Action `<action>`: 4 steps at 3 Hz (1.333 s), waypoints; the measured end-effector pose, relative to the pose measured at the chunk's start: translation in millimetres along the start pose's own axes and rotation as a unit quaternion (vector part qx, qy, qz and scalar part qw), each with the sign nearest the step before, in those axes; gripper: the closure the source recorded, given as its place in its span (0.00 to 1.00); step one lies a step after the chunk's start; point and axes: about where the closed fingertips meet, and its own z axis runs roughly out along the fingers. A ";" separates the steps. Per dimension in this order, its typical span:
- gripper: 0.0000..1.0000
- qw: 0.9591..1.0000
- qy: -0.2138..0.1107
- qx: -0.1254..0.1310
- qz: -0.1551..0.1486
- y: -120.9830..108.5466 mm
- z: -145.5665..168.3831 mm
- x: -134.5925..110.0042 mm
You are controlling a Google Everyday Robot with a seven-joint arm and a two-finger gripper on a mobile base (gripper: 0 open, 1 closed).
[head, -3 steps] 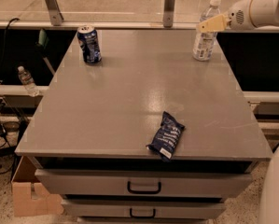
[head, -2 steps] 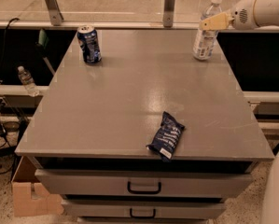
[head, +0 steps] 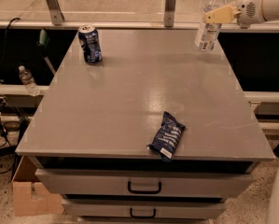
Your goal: Move blue plastic bottle near pepsi can
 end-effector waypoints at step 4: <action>1.00 0.988 -0.028 -0.136 -0.074 136.4 63.1 -34.4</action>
Offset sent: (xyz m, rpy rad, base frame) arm -0.0182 0.0944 0.0038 0.0282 -0.0364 0.1966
